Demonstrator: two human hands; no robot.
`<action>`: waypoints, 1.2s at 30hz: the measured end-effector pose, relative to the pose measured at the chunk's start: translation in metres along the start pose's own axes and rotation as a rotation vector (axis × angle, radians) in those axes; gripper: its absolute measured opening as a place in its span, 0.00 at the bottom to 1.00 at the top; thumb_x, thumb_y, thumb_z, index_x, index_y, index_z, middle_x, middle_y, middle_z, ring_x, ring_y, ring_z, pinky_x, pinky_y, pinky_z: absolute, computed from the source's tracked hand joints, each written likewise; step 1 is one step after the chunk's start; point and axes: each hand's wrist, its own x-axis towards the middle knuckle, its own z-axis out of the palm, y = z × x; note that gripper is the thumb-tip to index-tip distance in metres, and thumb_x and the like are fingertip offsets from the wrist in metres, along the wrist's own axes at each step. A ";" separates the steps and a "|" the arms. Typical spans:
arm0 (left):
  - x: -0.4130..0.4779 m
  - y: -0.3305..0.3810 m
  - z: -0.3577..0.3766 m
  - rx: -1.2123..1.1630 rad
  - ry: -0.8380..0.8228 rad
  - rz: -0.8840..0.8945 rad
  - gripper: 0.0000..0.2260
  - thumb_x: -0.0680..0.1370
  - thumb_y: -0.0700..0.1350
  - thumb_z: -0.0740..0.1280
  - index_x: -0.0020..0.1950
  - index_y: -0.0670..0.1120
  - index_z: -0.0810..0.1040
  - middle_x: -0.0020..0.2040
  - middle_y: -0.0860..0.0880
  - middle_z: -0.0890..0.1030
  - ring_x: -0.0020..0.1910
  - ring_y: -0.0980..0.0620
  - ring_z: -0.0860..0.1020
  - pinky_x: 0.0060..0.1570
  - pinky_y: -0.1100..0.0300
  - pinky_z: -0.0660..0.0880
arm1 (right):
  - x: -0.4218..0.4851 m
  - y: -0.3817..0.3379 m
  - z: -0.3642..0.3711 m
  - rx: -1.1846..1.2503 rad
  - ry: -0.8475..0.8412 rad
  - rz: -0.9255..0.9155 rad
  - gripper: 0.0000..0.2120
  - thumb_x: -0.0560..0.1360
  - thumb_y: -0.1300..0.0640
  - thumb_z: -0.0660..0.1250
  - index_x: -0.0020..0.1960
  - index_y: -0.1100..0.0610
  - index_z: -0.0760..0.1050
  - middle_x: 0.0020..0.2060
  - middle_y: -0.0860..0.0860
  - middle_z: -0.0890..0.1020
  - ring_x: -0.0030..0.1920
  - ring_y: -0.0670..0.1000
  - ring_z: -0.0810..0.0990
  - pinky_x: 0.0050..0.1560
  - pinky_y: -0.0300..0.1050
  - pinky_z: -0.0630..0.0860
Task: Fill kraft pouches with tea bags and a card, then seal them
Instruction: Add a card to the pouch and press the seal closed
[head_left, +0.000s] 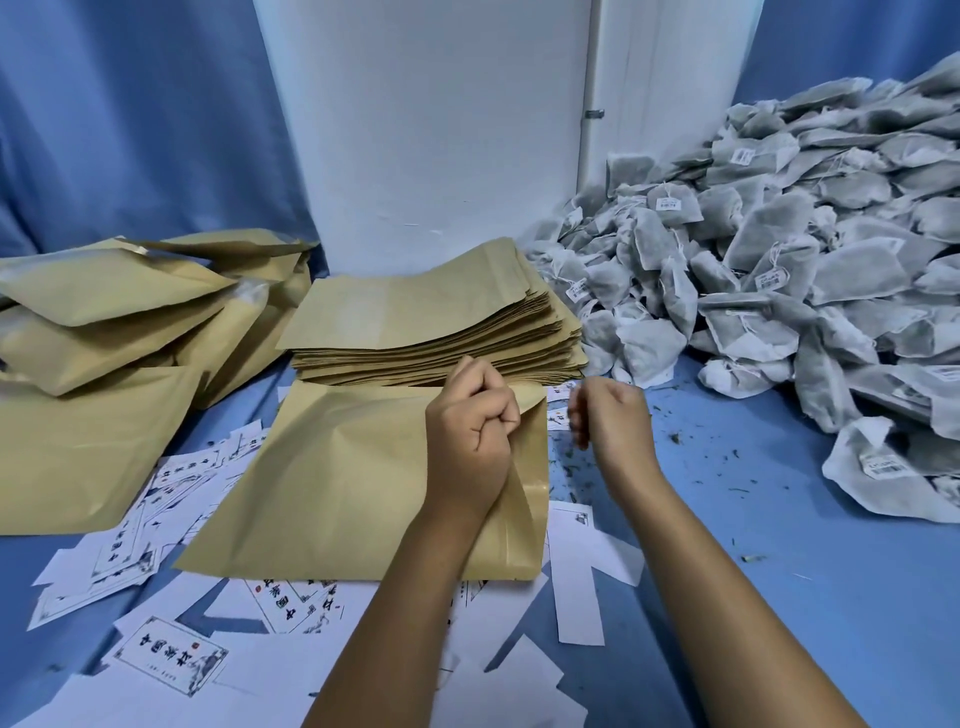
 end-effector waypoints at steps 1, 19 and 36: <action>0.000 0.000 0.001 -0.002 -0.005 0.000 0.11 0.62 0.25 0.55 0.25 0.39 0.66 0.30 0.43 0.67 0.33 0.46 0.66 0.32 0.55 0.62 | 0.002 0.000 0.002 -0.019 0.035 0.020 0.12 0.75 0.58 0.61 0.33 0.59 0.71 0.27 0.54 0.70 0.29 0.51 0.68 0.33 0.46 0.67; 0.000 -0.006 -0.016 0.457 0.375 0.334 0.07 0.75 0.41 0.57 0.52 0.43 0.70 0.49 0.47 0.74 0.48 0.45 0.70 0.52 0.51 0.66 | -0.013 -0.025 0.017 0.824 -0.532 0.107 0.08 0.71 0.63 0.63 0.47 0.64 0.79 0.39 0.57 0.84 0.38 0.51 0.84 0.40 0.42 0.81; -0.003 -0.035 -0.013 -0.752 0.026 -1.507 0.11 0.73 0.39 0.71 0.55 0.41 0.77 0.46 0.42 0.84 0.44 0.44 0.82 0.34 0.51 0.80 | 0.013 0.008 0.017 1.224 0.204 0.404 0.04 0.78 0.68 0.62 0.52 0.66 0.73 0.45 0.58 0.80 0.35 0.52 0.83 0.35 0.45 0.82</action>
